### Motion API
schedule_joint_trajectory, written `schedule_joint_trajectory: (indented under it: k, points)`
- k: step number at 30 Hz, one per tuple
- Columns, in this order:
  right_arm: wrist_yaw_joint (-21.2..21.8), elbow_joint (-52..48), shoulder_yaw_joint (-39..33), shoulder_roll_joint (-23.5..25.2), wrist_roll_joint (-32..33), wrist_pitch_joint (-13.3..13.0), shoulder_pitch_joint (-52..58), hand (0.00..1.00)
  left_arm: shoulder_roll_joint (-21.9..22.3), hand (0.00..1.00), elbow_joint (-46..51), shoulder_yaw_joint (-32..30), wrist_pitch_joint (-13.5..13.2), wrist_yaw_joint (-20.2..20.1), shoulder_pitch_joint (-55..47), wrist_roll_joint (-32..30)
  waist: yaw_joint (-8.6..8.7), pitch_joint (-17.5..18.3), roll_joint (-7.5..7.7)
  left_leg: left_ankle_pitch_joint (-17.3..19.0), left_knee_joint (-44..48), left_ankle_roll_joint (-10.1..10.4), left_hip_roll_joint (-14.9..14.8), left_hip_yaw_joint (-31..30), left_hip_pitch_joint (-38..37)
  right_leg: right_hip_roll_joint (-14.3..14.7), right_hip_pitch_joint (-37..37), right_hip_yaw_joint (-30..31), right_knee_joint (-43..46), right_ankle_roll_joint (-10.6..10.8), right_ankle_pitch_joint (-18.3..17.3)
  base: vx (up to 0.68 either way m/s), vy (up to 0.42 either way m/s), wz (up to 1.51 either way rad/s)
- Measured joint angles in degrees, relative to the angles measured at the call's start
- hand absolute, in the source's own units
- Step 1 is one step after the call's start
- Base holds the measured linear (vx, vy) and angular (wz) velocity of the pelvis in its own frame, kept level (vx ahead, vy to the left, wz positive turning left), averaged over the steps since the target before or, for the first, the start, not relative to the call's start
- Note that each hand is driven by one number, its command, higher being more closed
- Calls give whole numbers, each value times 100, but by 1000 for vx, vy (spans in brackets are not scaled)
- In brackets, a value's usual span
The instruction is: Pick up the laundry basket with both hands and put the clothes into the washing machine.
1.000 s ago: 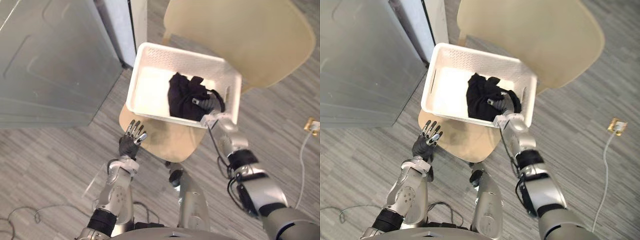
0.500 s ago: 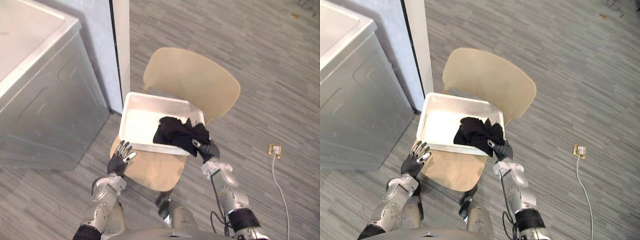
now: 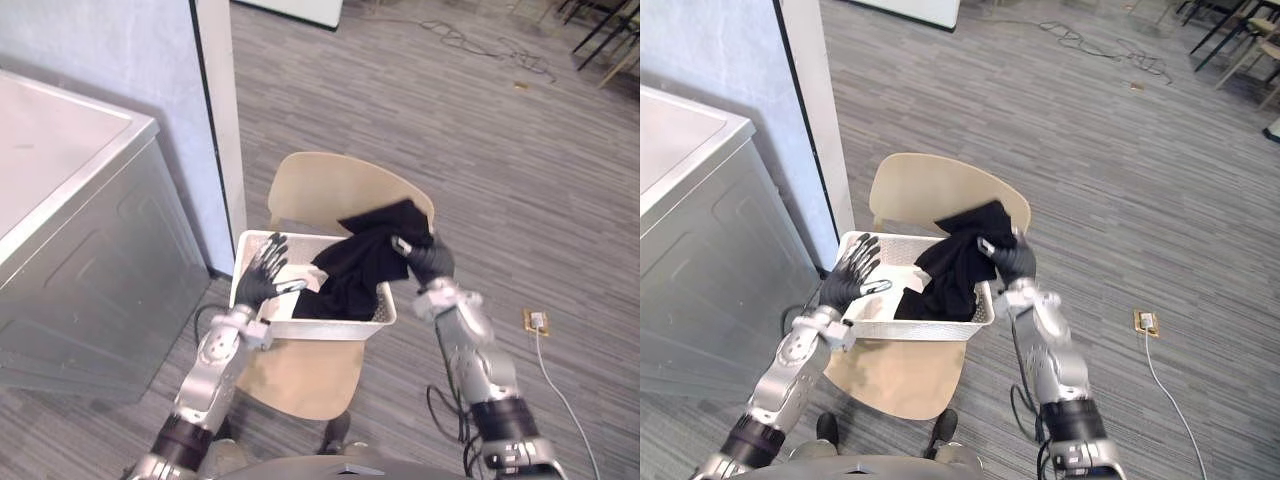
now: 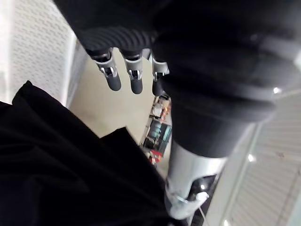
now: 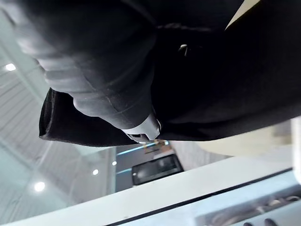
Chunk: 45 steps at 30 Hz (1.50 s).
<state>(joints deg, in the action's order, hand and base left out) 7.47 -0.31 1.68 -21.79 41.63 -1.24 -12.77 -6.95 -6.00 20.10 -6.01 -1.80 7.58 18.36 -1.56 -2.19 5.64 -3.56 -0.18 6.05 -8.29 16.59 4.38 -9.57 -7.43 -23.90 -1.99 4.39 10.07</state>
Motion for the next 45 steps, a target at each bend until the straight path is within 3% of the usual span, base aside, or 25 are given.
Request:
schedule_joint_trajectory:
  k: [4,10,18,23,27,29,30,33,37,38,45]
  points:
    - [-4,-32,345,-760,395,-39,-1110,100,-114,0,-826,485,-35,22,892,-481,122,41,-10,23,-21,-22,46,176,-254,11,178,212,-209,4,171,-19,23,-24]
    - [0,-114,783,-1347,820,-202,-1840,100,-143,0,-1755,678,93,21,1536,-916,241,82,-2,23,-117,-17,86,388,-504,20,245,467,-261,7,238,-24,14,-23]
    - [8,-644,1252,-1371,1221,-205,-1923,100,130,0,-3149,710,361,321,2515,-1273,365,197,27,-49,-306,-3,134,390,-663,18,285,511,-261,36,219,-1,0,-2]
    - [-3,-784,1679,-1148,1321,-200,-2064,100,524,0,-4443,410,682,866,3140,-1525,486,217,57,-48,-313,-2,146,391,-666,13,277,524,-261,16,240,0,0,0]
    - [-9,-786,1794,-926,1331,-199,-2118,100,709,0,-4900,252,830,1070,3410,-1446,504,217,57,-45,-313,0,148,392,-667,16,271,537,-261,16,240,0,0,0]
    - [-17,-796,1792,-857,1331,-199,-2118,100,710,0,-4919,262,857,1043,3460,-1090,507,217,57,-42,-313,2,149,391,-668,16,272,540,-262,16,239,0,0,0]
    - [-21,-800,1792,-794,1331,-199,-2118,100,703,100,-4869,314,875,980,3486,-685,507,217,57,-40,-311,3,150,391,-668,16,272,543,-262,16,239,0,0,0]
    - [-41,-811,1768,-686,1328,-200,-2110,100,628,100,-4186,553,895,904,3496,702,489,217,56,-37,-308,0,150,389,-667,12,273,542,-262,18,238,0,0,0]
    - [-45,-1036,1500,-535,1311,-237,-1795,100,562,100,-3607,598,809,931,3488,1213,476,217,56,-31,-306,-3,152,386,-667,9,276,541,-262,31,227,0,0,0]
    - [-45,-1053,1458,-535,1297,-246,-1694,0,529,100,-3510,597,784,957,3485,1317,482,217,56,-29,-305,-6,156,386,-668,5,276,542,-261,35,224,0,0,0]
    - [-311,-976,1106,-532,768,-254,-1073,0,359,100,-2734,475,546,1174,3028,1402,506,216,54,-7,-310,2,170,425,-691,1,255,603,-262,40,225,2,-1,-4]
